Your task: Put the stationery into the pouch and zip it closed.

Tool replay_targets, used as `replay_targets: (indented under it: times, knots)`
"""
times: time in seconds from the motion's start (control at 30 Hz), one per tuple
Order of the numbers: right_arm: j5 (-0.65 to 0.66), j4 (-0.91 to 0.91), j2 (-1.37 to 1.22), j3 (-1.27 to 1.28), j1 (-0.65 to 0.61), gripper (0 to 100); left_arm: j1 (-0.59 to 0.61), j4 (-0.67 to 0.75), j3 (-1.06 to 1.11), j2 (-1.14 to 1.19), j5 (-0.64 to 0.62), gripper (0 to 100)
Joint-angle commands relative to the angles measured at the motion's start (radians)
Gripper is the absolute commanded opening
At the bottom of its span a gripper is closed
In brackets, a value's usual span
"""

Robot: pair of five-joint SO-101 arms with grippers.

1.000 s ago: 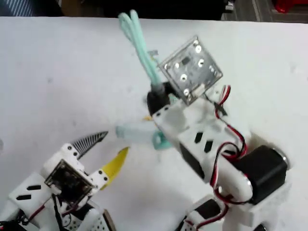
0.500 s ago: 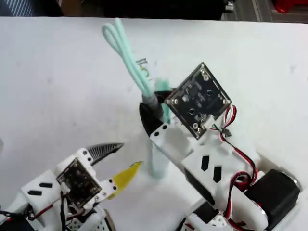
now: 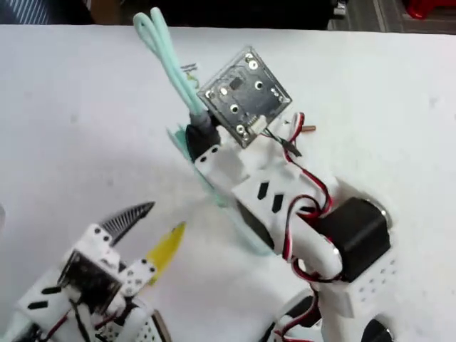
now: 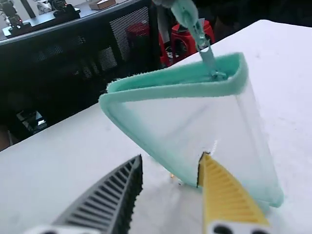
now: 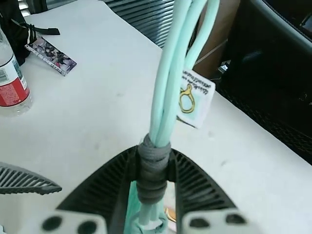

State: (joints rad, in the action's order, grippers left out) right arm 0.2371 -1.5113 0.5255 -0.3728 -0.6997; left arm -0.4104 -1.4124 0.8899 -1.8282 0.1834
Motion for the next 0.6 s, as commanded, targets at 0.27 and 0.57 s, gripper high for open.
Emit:
replay_targets:
  times: [0.27, 0.57]
  knots:
    - [-0.005, 0.147, -0.044, -0.011, -0.13, 1.6, 0.223, 0.342, 0.233, -0.004, -0.015, 20]
    - [-0.005, 0.32, -0.12, -0.011, -0.13, 1.6, 0.412, 0.118, -0.06, -0.004, 0.0, 21]
